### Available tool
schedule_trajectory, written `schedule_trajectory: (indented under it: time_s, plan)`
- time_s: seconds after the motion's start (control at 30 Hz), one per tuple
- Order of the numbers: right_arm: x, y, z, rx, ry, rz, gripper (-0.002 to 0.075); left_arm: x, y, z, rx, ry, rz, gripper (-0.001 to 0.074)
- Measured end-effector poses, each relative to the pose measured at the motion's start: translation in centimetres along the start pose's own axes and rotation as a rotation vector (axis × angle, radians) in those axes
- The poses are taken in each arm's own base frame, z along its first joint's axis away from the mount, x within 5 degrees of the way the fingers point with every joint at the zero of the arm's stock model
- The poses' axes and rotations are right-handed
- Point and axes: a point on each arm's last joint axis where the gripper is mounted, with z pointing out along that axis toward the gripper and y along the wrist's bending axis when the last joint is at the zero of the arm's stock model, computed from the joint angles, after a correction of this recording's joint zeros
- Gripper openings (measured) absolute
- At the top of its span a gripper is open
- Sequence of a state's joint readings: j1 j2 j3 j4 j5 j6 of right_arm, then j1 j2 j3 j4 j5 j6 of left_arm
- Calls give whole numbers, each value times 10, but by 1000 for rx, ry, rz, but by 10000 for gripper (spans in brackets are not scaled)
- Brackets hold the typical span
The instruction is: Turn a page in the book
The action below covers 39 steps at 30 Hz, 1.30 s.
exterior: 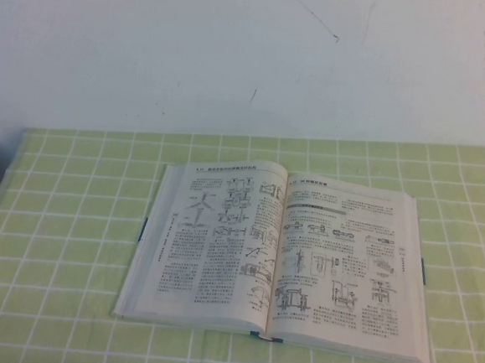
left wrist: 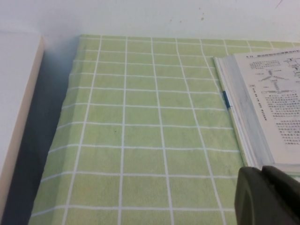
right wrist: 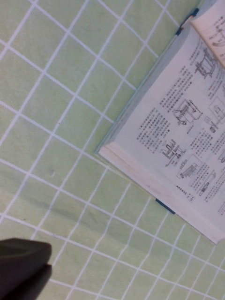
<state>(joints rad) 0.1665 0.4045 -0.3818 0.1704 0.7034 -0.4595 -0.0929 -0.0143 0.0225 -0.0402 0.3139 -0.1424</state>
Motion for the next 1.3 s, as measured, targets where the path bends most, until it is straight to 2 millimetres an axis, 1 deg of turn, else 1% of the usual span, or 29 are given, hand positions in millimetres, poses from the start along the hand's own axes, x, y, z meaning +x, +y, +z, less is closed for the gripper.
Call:
schedule_trajectory:
  time_s: [0.2,0.63,0.87,1.3]
  plan:
    - [0,0,0,-1,1,0,-3,0,2,0,-40,-7,-3,-4]
    - [0,0,0,-1,2,0,-3,0,2,0,-37,-6,19,-4]
    - [0,0,0,-1,2,0,-3,0,2,0,-38,-5,79,-4]
    - [0,0,0,-1,2,0,-3,0,2,0,-38,-5,90,-4]
